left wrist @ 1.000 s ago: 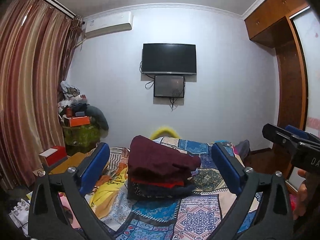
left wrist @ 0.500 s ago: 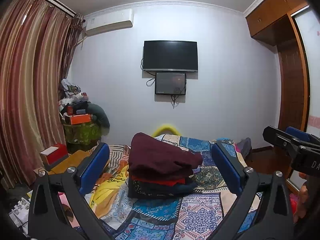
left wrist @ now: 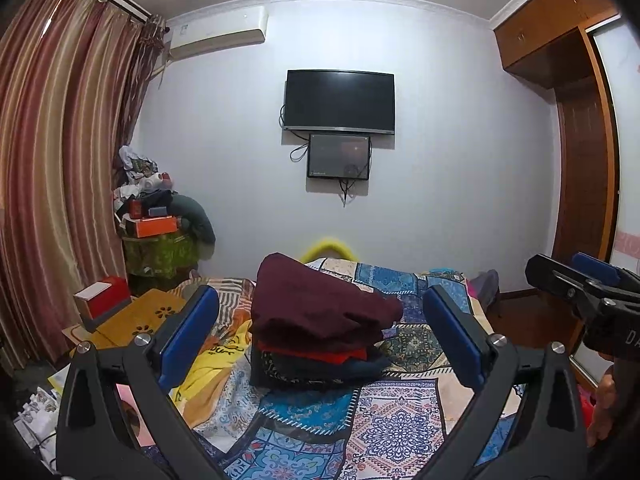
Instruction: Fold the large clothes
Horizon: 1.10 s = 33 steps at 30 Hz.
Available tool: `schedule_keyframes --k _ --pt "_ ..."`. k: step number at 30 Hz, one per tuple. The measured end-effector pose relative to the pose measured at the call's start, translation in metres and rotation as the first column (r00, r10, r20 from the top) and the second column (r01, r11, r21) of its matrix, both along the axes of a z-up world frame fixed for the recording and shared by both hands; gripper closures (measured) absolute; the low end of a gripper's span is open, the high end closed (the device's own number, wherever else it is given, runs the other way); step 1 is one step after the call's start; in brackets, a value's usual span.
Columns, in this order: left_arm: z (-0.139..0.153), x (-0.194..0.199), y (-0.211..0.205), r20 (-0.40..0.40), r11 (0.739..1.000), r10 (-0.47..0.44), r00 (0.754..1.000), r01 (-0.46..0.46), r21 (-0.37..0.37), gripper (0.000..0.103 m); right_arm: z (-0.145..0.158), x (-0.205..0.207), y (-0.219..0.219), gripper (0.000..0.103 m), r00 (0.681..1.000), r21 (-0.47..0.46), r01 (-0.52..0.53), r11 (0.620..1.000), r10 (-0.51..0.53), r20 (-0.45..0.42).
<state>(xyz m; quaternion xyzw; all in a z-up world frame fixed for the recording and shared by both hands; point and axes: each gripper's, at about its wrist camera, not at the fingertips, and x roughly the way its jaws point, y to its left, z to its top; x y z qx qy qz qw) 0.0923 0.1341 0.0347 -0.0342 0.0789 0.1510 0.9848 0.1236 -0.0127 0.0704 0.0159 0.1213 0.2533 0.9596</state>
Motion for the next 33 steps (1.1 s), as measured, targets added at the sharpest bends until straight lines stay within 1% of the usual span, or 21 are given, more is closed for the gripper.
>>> schedule_keyframes --k 17,33 --pt "-0.0017 0.0032 0.0006 -0.011 1.000 -0.008 1.000 0.008 -0.007 0.001 0.0000 0.0023 0.0029 0.000 1.000 -0.024 0.001 1.000 -0.001 -0.005" --pt "-0.0049 0.0087 0.0022 -0.032 0.999 -0.041 0.999 0.040 -0.026 0.001 -0.0008 0.0034 0.0020 0.000 1.000 -0.036 0.018 0.999 -0.018 -0.004"
